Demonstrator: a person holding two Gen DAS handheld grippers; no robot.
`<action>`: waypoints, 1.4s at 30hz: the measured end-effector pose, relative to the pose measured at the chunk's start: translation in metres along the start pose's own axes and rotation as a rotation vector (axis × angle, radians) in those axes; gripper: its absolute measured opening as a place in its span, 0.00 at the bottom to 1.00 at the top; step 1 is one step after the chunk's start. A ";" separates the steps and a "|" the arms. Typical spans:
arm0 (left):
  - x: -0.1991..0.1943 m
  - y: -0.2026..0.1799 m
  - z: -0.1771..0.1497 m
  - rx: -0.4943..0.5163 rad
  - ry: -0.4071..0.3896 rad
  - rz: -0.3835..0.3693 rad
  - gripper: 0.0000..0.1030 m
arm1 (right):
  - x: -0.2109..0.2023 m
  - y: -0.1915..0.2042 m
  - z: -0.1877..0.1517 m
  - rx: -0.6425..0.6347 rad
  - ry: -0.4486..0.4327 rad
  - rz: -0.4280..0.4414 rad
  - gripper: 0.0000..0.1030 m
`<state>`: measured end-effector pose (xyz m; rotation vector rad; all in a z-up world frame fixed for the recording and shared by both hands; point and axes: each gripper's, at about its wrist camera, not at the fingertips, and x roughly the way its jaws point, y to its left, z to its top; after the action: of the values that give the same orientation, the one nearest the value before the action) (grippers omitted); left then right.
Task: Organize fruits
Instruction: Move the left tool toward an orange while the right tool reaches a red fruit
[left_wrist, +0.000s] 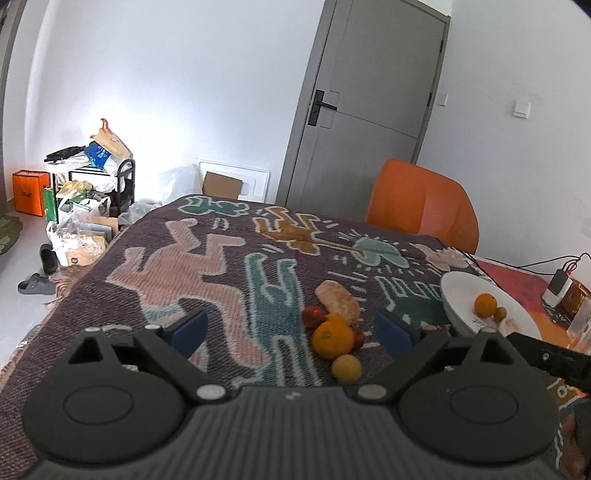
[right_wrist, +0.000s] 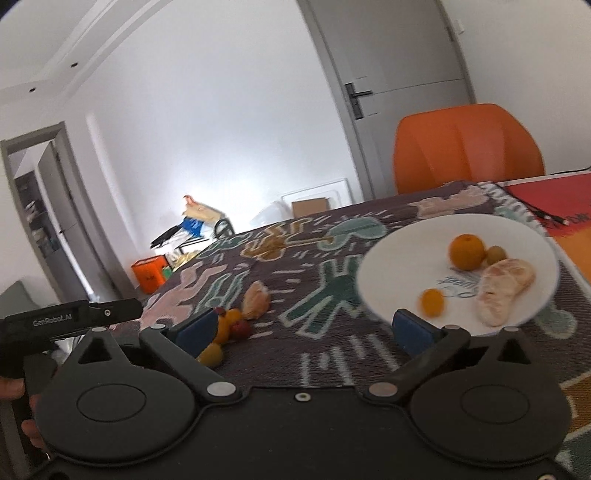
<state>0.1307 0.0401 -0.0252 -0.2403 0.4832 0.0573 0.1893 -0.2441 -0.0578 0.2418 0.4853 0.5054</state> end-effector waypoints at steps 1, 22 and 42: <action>0.000 0.003 -0.001 -0.006 0.002 0.001 0.92 | 0.003 0.004 0.000 -0.004 0.005 0.007 0.99; 0.013 0.040 -0.010 -0.105 0.029 0.002 0.64 | 0.081 0.040 -0.003 -0.103 0.218 0.081 0.44; 0.041 0.047 -0.009 -0.143 0.069 -0.009 0.64 | 0.136 0.052 0.001 -0.175 0.293 0.105 0.36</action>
<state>0.1573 0.0831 -0.0620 -0.3858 0.5476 0.0746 0.2726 -0.1294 -0.0918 0.0236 0.7117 0.6867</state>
